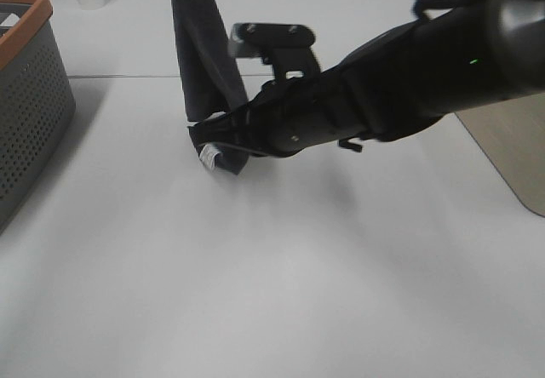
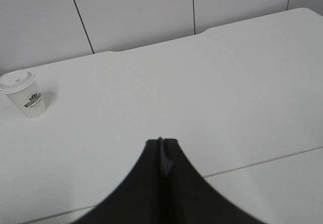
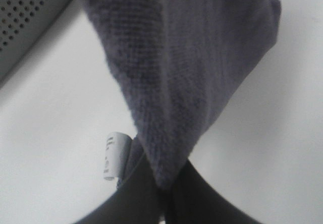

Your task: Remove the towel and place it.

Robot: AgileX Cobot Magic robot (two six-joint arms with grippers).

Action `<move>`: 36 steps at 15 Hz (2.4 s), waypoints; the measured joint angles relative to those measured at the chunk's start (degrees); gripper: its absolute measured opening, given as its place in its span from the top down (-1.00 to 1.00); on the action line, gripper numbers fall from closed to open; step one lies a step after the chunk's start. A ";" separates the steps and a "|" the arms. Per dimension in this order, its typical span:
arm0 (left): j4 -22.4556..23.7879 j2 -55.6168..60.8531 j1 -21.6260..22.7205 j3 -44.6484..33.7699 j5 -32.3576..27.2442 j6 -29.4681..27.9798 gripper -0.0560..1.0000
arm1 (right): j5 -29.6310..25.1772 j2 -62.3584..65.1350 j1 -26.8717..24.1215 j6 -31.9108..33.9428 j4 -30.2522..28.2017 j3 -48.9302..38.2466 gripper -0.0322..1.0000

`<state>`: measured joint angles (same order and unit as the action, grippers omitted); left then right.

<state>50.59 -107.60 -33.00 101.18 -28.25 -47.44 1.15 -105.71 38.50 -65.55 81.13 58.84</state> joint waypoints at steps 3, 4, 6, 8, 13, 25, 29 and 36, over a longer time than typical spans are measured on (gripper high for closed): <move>-2.06 0.34 0.17 0.00 0.40 0.40 0.89 | -19.60 8.71 -15.01 1.60 -9.85 -0.63 0.90; -2.81 0.69 0.17 0.00 0.63 0.06 0.89 | -24.87 9.97 -18.16 4.81 -16.73 0.57 0.90; -3.50 1.38 0.17 0.00 0.69 -2.46 0.89 | -34.32 10.66 -21.43 13.46 -33.46 5.21 0.90; -3.90 1.43 0.17 0.00 0.17 -3.90 0.89 | -42.11 10.66 -21.49 23.61 -52.43 12.20 0.90; -12.61 1.43 4.18 -0.06 -3.44 -6.36 0.89 | -47.78 10.71 -21.49 30.25 -74.54 26.18 0.90; -11.63 -6.53 16.67 1.38 16.39 -5.61 0.89 | -37.24 -8.77 -21.43 21.72 -76.55 49.39 0.90; -11.34 -7.05 18.39 3.61 17.25 -2.64 0.89 | -37.47 -13.06 -21.31 21.72 -76.49 56.09 0.90; -11.29 -2.46 15.87 -23.32 21.26 -5.33 0.89 | -31.57 -5.73 -21.26 19.94 -73.45 25.27 0.90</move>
<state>39.30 -110.07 -17.13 77.86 -6.99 -52.77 -30.42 -111.44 17.25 -45.61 7.68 84.11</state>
